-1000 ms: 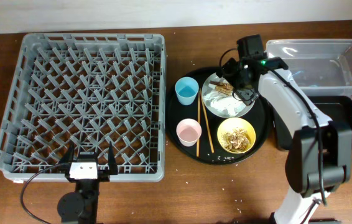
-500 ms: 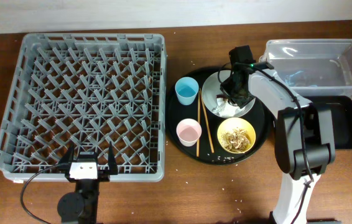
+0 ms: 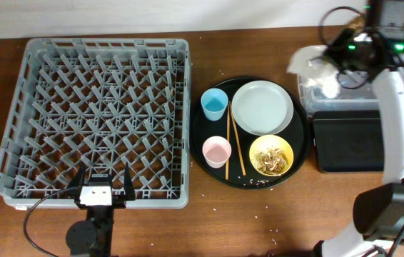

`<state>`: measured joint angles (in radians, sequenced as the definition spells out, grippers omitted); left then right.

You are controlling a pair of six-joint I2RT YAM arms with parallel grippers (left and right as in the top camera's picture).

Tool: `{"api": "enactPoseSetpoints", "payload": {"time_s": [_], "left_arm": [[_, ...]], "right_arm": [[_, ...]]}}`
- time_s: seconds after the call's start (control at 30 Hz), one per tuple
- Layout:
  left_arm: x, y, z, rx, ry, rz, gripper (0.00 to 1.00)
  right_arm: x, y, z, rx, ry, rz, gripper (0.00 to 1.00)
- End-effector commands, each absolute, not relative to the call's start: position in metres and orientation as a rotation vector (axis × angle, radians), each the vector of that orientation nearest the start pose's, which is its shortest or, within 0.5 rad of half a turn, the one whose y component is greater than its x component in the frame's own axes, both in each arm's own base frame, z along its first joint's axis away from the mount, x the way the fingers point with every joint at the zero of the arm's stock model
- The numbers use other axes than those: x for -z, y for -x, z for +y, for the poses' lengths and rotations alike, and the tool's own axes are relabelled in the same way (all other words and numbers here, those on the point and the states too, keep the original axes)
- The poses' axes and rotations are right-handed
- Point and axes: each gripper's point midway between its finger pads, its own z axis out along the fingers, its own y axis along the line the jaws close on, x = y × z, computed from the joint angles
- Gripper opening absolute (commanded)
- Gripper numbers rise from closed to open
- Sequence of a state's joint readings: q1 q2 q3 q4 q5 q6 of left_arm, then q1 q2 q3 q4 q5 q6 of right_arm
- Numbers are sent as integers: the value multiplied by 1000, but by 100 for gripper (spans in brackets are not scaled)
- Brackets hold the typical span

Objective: Sort waste into correct bins and load items into the dishwasher rack
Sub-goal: 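Carry the foil and tissue with right gripper into the clear bin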

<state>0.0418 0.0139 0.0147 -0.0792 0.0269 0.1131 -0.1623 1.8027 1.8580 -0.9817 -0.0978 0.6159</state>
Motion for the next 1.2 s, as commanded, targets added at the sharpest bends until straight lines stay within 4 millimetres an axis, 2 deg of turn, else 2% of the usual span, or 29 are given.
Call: {"api": "enactPoseSetpoints", "payload": {"time_s": [0.0, 0.1, 0.13, 0.17, 0.2, 0.23, 0.27, 0.3, 0.33, 0.37, 0.4, 0.47, 0.5, 0.57, 0.6, 0.63, 0.7, 0.73, 0.8, 0.87, 0.9, 0.93, 1.0, 1.1, 1.17], "left_arm": [[-156, -246, 6, -107, -93, 1649, 100], [-156, -246, 6, -107, -92, 1649, 100], [-156, -246, 6, -107, -93, 1649, 100], [-156, -246, 6, -107, -92, 1649, 100], [-156, -246, 6, -107, -92, 1649, 100], [-156, -246, 6, -107, -93, 1649, 100], [-156, -246, 6, -107, -93, 1649, 100], [-156, -246, 6, -107, -93, 1649, 100], [-156, -246, 6, -107, -93, 1649, 100], [-156, -246, 6, -107, -92, 1649, 100], [-156, -246, 6, -107, -92, 1649, 100], [-156, -246, 6, -107, -92, 1649, 100], [-156, -246, 6, -107, -93, 1649, 100], [-156, -246, 6, -107, -92, 1649, 100], [-156, -246, 6, -107, -92, 1649, 100], [-156, -246, 6, -107, -93, 1649, 100], [-156, -246, 6, -107, -93, 1649, 100], [-156, -246, 6, -107, -93, 1649, 100], [-156, -246, 6, -107, -93, 1649, 100], [-156, -246, 6, -107, -93, 1649, 100], [-156, -246, 6, -107, -93, 1649, 100], [-156, -246, 6, -107, -93, 1649, 100], [-156, -246, 6, -107, -92, 1649, 100], [-156, -246, 6, -107, -92, 1649, 100], [-156, -246, 6, -107, -93, 1649, 100]], "right_arm": [[-216, -463, -113, -180, -1050, 2351, 4], [-185, -470, -144, -141, -1134, 2351, 4], [-175, -474, -148, -139, -1145, 2359, 4], [-163, -480, -151, -137, -1150, 2362, 17], [-159, -485, -152, -143, -1146, 2358, 36], [-160, -489, -153, -150, -1138, 2345, 63], [-162, -490, -153, -156, -1131, 2337, 73], [-167, -490, -152, -161, -1125, 2329, 77], [-184, -489, -144, -197, -1039, 2346, 89], [-197, -486, -139, -216, -993, 2349, 90], [-232, -477, -125, -264, -851, 2359, 90], [-266, -460, -101, -336, -679, 2381, 89], [-288, -432, -75, -386, -562, 2426, 89], [-291, -392, -46, -395, -470, 2546, 89], [-286, -378, -34, -406, -444, 2612, 89], [-272, -360, -12, -430, -394, 2727, 89], [-255, -350, 14, -449, -324, 2817, 87], [-240, -344, 35, -465, -253, 2872, 84], [-205, -339, 77, -491, -188, 2943, 78], [-169, -332, 102, -442, -156, 2992, 74], [-146, -328, 109, -360, -149, 3014, 73], [-134, -325, 113, -331, -126, 3021, 72], [-106, -321, 126, -256, -29, 3008, 63], [-81, -319, 128, -116, 29, 2972, 58], [-69, -319, 129, -104, 40, 2973, 53]]}}
